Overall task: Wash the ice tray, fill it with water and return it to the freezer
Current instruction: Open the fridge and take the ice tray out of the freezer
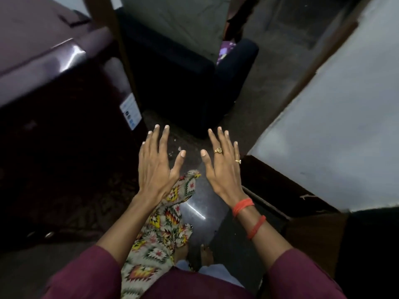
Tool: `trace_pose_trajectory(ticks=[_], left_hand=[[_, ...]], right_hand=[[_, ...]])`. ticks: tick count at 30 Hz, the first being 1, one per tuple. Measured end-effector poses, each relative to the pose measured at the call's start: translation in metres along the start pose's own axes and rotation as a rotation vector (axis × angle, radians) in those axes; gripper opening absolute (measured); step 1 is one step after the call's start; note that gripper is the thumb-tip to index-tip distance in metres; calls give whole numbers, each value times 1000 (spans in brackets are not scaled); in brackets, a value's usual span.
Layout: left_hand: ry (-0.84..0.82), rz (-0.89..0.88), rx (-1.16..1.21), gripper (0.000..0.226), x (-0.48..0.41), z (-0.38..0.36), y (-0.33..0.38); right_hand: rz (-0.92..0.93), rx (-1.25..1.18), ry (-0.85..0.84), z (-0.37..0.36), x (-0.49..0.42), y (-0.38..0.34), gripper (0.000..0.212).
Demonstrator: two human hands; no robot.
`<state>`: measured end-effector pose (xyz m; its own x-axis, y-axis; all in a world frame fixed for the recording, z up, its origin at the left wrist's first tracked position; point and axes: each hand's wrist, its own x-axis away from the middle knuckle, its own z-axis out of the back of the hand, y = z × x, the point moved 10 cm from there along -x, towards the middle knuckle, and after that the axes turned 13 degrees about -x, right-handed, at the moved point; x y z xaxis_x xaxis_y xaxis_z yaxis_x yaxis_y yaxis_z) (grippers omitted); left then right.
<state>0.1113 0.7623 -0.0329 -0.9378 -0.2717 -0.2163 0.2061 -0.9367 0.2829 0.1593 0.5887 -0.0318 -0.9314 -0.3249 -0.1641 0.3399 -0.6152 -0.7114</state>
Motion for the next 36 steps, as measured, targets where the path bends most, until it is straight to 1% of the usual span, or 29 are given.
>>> trace_pose_trajectory(ticks=[2,10,16,21,23,26,29,33,36], left_hand=[[0,34,1,75,7,4,-11],[101,350,-75,74,79,34,-83],[196,596,-122,73,157,67,-123],[302,767,-83,72,217,102,-159],[370,820,-29,70,236,116,-176],[503,907,161,65,260,131,-204],[611,1000,315,57,276,143,-237],[703,1082,492,51,284,163,-281],[715,1089,573,50,286,177,-312]], right_hand=[[26,-10,-16,-9,-3,-10,62],[219,-118,-268,-79,10,-66,62],[364,-206,-453,-116,41,-115,61],[408,-323,-580,-149,73,-162,60],[403,-371,-629,-163,84,-183,60],[375,-451,-697,-183,99,-211,59],[361,-525,-729,-201,108,-242,56],[276,-632,-733,-230,115,-281,51],[222,-663,-741,-253,124,-305,46]])
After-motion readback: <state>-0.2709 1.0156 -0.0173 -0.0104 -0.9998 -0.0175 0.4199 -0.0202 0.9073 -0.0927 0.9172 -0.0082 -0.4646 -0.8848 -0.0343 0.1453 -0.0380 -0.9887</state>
